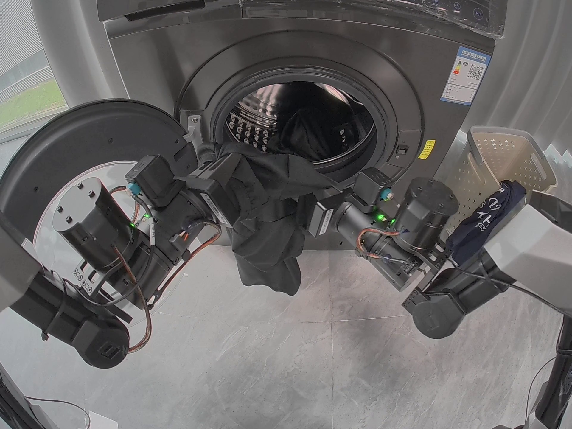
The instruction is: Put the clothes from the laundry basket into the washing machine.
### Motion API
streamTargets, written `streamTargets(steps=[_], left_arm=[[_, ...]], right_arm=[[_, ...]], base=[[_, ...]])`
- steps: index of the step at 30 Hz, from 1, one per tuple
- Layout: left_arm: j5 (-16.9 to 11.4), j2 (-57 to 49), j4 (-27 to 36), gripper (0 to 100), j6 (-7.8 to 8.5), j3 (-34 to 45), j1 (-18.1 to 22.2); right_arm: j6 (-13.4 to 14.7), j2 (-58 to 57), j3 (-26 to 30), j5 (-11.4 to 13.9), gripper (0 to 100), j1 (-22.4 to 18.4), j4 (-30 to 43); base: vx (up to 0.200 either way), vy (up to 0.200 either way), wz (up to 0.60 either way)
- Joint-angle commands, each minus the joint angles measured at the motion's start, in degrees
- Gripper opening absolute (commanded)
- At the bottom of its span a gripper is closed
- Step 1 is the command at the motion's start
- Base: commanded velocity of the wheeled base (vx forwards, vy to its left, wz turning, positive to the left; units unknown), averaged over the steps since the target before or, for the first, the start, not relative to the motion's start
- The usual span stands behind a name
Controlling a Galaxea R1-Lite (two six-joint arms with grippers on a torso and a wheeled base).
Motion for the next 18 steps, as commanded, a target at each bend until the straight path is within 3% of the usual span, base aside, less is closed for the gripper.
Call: streamTargets(steps=[1, 4, 5, 18], left_arm=[[-0.07, 0.92, -0.01, 0, -0.09, -0.08, 0.09], [-0.77, 0.48, -0.01, 0, 0.09, 1.77, -0.08], [-1.03, 0.39, -0.01, 100, 0.09, 2.38, -0.17], [-1.21, 2.59, -0.09, 100, 0.0, 4.32, 0.09]], right_arm=[[-0.02, -6.24, 5.34, 0.0, 0, -0.13, -0.08], [0.07, -7.64, 6.14, 0.0, 0, 0.22, -0.17], [0.07, -8.0, 6.14, 0.0, 0, 0.22, -0.17], [0.94, -13.09, 6.22, -0.26, 0, 0.22, -0.08]], base=[[0.0, 0.0, 0.0], [0.0, 0.0, 0.0], [0.0, 0.0, 0.0], [0.0, 0.0, 0.0]])
